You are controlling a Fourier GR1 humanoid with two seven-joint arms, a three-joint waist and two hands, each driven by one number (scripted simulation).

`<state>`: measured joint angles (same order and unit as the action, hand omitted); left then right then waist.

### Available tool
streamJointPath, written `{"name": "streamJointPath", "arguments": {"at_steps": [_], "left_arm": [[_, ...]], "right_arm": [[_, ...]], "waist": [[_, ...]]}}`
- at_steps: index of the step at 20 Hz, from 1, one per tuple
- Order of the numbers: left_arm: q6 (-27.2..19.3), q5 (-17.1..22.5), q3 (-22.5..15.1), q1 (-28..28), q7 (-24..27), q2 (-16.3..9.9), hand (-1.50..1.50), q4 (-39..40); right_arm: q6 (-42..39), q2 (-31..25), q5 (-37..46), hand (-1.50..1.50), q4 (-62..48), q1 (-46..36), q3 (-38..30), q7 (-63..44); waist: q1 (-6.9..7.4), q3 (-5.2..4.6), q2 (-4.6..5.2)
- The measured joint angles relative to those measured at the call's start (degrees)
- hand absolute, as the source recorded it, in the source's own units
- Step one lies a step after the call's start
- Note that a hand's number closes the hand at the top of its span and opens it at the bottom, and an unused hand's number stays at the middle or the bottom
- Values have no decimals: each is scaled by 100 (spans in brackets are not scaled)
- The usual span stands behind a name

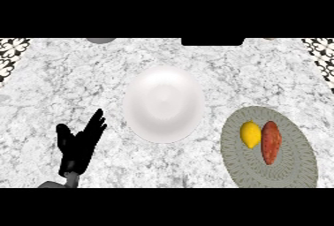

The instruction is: Pick the sweet potato from the placemat and place it in the plate

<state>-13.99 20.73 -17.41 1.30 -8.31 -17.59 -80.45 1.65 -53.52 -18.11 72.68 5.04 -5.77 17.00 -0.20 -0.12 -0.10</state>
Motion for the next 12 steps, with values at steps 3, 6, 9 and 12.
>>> {"name": "streamJointPath", "arguments": {"at_steps": [3,6,9,12], "left_arm": [[67,-6,56,-2,48,4,0,77],[19,-81,39,23,26,89,0,92],[50,-105,87,30,8,121,0,88],[102,-142,144,35,-43,146,0,83]], "right_arm": [[-98,-251,246,-150,531,144,250,-567],[-77,-429,485,-150,1097,150,472,-1320],[-6,-372,812,-150,1504,120,748,-1916],[201,-60,1249,-150,1794,1,1065,-2463]], "waist": [[-15,1,-3],[-9,4,-5],[8,4,-2],[23,7,3]]}}
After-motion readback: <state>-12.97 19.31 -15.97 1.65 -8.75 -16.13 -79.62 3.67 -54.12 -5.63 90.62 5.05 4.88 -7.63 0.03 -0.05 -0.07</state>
